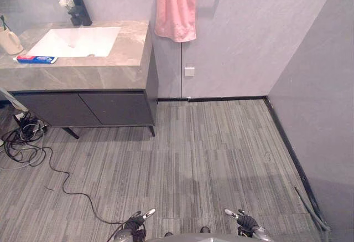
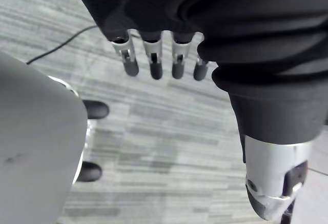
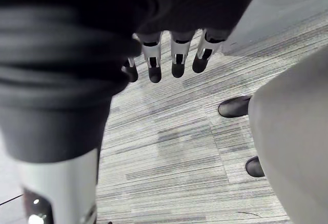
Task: Organize washtable
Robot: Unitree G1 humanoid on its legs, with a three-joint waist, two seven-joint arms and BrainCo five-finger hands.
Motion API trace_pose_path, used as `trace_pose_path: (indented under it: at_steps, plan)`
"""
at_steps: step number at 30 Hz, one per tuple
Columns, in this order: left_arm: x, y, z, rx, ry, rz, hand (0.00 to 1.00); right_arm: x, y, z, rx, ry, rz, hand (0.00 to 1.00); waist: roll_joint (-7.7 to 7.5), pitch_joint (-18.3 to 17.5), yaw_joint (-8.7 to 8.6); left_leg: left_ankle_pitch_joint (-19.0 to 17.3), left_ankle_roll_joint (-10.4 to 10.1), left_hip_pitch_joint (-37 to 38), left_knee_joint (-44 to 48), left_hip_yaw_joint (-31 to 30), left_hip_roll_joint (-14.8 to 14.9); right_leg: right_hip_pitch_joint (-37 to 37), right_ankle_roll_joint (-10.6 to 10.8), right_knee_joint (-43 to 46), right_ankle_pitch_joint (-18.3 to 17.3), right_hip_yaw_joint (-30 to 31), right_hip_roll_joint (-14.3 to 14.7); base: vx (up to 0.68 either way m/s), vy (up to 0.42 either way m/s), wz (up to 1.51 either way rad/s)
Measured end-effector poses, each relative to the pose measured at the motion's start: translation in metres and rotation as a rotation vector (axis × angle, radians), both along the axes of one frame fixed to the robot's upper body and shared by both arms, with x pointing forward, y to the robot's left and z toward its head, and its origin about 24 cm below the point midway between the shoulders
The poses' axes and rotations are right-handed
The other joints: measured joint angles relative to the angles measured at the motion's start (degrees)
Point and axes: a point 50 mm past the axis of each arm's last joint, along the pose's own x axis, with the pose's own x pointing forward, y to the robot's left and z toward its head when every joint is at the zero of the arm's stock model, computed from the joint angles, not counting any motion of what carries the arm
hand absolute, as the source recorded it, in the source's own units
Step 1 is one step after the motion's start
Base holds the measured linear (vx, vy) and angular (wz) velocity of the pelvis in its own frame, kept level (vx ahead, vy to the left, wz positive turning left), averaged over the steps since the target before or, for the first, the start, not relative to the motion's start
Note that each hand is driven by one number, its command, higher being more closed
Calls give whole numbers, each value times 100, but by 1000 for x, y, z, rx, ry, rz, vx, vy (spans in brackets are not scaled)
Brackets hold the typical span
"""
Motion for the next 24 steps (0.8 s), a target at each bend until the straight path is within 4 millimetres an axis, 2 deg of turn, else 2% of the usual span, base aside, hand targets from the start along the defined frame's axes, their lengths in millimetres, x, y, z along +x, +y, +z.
trace_pose_path:
  at_steps: [5,7,9,10,11,12,13,15,16,17,19,20,21,22,23,24]
  plan:
    - [0,1,0,-6,-6,14,0,7,1,2,-2,-16,13,0,8,21,8,-27,21,-120,2,237,10,-254,8,80,66,254,31,-17,16,-27]
    - [1,1,1,-8,-9,15,0,8,-2,2,-6,-17,9,0,32,57,7,-87,80,-147,29,260,4,-465,28,476,-159,278,25,-21,53,-9]
    - [6,0,2,-15,-29,17,0,5,-7,3,6,-25,-58,0,-50,160,-39,-356,208,-239,238,136,-123,-1026,355,2003,-946,17,-245,-47,87,46]
    - [9,1,3,-13,-41,15,0,4,-9,3,10,-29,-89,0,-70,252,-51,-392,228,-209,294,80,-169,-1286,316,2675,-1061,-96,-348,-115,40,73]
    - [14,2,5,-12,-58,11,0,11,-9,5,31,-68,-145,0,-96,387,-39,-490,287,-118,431,-19,-238,-2016,200,4300,-1043,-266,-607,-134,7,57]
    - [16,3,6,-11,-62,12,0,16,-10,7,38,-89,-167,0,-99,481,-42,-535,331,-8,456,-20,-237,-2282,123,4881,-1105,-357,-721,-153,-2,47]
    - [16,4,6,-8,-62,10,0,18,-11,7,40,-95,-175,0,-98,496,-37,-568,340,36,455,-17,-229,-2419,124,5022,-1138,-393,-769,-158,5,22]
    - [16,5,6,-2,-59,-1,0,23,-11,8,45,-98,-175,0,-86,524,-55,-646,313,148,401,-40,-212,-2696,137,4579,-1114,-517,-897,-209,3,8]
    - [20,4,6,-2,-62,-26,0,30,-11,11,47,-116,-172,0,-54,596,-117,-727,263,203,401,-106,-162,-2721,175,3773,-1024,-665,-941,-261,-7,15]
    - [24,2,7,-6,-70,-38,0,33,-13,12,49,-126,-186,0,-17,642,-171,-811,195,219,388,-145,-99,-2724,184,2742,-682,-841,-939,-239,-20,16]
    - [32,3,10,-1,-90,-44,0,33,-14,12,54,-124,-209,0,-84,762,-163,-980,-9,375,340,-163,-83,-2683,280,1554,-113,-1017,-938,-50,-128,10]
    - [35,3,11,-1,-96,-45,0,31,-17,11,54,-119,-227,0,-123,815,-180,-1225,-187,547,398,-194,-24,-2720,165,1558,-8,-963,-951,200,-261,15]
    - [35,3,11,-3,-97,-46,0,31,-18,12,50,-118,-228,0,-101,802,-221,-1375,-262,567,508,-205,72,-2746,69,1788,-58,-979,-923,392,-341,35]
    - [35,2,10,-7,-97,-42,0,30,-22,12,41,-119,-229,0,-8,757,-316,-1568,-394,586,801,-245,325,-2749,-114,2118,-115,-1067,-770,580,-348,53]
    - [32,4,10,-5,-91,-35,0,29,-24,12,33,-116,-230,0,47,721,-358,-1745,-577,395,1723,-282,627,-2612,-245,2351,23,-1132,-601,576,-344,40]
    - [34,4,11,-6,-98,-30,0,27,-24,11,35,-106,-231,0,60,729,-302,-1727,-602,169,2411,-235,795,-2550,-332,2483,-107,-1141,-499,547,-331,11]
